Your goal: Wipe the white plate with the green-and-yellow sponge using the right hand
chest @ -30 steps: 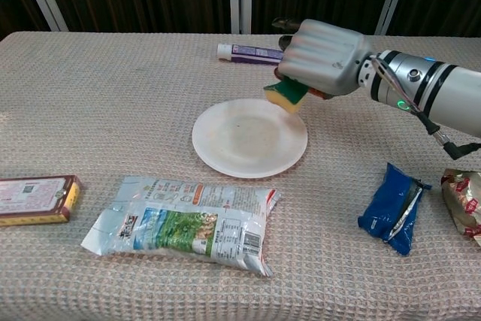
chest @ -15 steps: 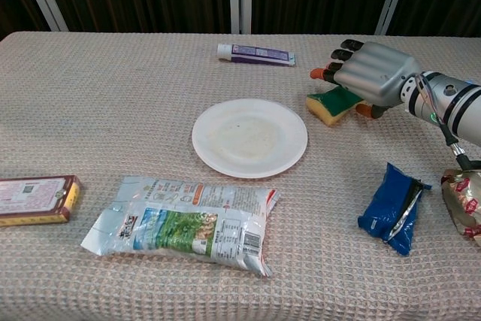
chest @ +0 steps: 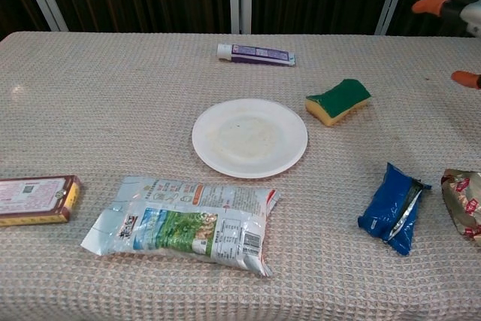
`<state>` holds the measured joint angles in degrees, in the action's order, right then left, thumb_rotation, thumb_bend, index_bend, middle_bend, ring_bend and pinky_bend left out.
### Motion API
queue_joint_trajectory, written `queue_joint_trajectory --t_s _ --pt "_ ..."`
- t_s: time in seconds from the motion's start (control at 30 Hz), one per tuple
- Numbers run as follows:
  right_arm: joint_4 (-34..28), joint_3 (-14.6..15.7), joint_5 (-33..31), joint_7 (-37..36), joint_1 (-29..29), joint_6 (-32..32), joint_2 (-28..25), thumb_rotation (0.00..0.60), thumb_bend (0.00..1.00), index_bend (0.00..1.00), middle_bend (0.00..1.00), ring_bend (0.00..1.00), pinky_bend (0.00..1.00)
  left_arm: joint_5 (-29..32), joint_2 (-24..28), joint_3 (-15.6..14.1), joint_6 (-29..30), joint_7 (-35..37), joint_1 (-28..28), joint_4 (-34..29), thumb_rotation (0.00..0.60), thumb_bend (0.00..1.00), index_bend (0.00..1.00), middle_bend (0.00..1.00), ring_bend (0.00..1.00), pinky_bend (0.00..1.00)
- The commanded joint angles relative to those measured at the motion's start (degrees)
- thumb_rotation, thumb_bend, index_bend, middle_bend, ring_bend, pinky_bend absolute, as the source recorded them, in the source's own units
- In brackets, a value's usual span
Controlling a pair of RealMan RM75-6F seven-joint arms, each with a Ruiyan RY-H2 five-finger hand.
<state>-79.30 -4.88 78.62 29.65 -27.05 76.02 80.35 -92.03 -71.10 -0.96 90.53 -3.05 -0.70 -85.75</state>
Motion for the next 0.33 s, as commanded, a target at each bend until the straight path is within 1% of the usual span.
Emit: queue_joint_trajectory --t_s 0.03,0.13,0.17,0.27,0.33 --pt "-5.63 3.69 4.69 -8.41 9.04 10.46 -6.75 0.600 0.23 0.00 0.09 0.00 0.00 -0.07 -0.18 0.17 0.12 -0.44 0.12 -0.32 0.600 0.02 0.13 0.04 0.04 0.11" --pt "-5.45 5.50 6.08 -13.73 13.36 14.91 -7.51 0.600 0.24 0.00 0.09 0.00 0.00 -0.22 -0.44 0.29 0.50 -0.97 0.13 -0.75 0.600 0.02 0.13 0.04 0.04 0.11" --pt "-5.16 6.55 6.72 -17.82 15.51 16.61 -7.69 0.600 0.24 0.00 0.09 0.00 0.00 -0.41 -0.50 0.24 0.57 -1.37 0.16 -0.99 0.600 0.02 0.13 0.04 0.04 0.11" --pt "-3.66 8.07 8.18 -24.67 18.59 18.91 -8.15 0.600 0.25 0.00 0.09 0.00 0.00 -0.84 -0.44 0.04 0.55 -2.35 0.27 -1.62 0.600 0.02 0.13 0.04 0.04 0.11" --pt "-2.70 8.53 8.91 -26.37 19.62 19.50 -8.38 0.600 0.26 0.00 0.09 0.00 0.00 -1.04 -0.36 -0.02 0.57 -2.66 0.34 -2.05 0.600 0.02 0.13 0.04 0.04 0.11"
